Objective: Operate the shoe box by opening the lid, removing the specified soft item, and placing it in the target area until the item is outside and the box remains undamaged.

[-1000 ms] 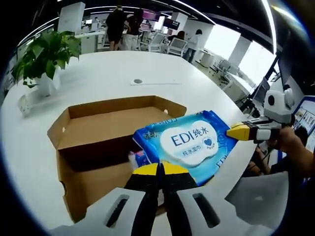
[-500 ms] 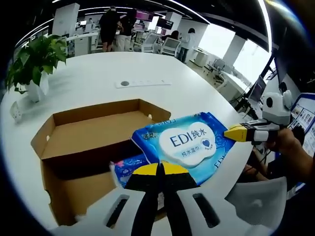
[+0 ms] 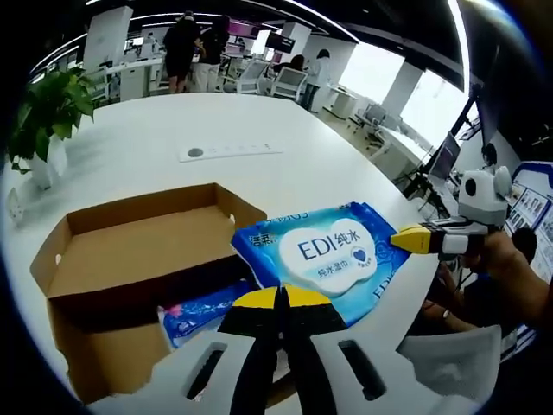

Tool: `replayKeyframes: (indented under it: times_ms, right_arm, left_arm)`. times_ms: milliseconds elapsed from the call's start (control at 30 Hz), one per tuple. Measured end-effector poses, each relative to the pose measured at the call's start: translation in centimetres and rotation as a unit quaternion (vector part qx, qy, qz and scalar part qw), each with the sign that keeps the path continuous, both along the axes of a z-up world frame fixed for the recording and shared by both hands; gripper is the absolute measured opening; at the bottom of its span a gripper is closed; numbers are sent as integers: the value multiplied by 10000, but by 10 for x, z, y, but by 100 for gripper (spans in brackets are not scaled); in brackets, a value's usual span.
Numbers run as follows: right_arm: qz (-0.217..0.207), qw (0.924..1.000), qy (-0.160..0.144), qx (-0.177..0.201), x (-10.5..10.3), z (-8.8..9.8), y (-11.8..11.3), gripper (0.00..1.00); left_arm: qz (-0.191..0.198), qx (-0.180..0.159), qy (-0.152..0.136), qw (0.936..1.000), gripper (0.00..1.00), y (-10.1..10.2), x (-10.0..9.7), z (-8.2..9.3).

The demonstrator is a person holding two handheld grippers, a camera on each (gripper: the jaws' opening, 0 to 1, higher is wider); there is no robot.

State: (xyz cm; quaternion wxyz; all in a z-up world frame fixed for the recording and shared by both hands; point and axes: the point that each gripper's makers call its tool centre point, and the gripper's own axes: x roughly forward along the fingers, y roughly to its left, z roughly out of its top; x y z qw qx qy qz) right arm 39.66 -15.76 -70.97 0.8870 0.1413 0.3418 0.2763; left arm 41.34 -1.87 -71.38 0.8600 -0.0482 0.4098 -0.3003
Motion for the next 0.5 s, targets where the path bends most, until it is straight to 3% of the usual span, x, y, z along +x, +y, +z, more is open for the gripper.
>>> replayKeyframes:
  times_ms: [500]
  right_arm:
    - [-266, 9996, -40, -116, 1, -7, -42, 0]
  left_arm:
    - [-244, -84, -52, 9997, 0, -42, 4, -7]
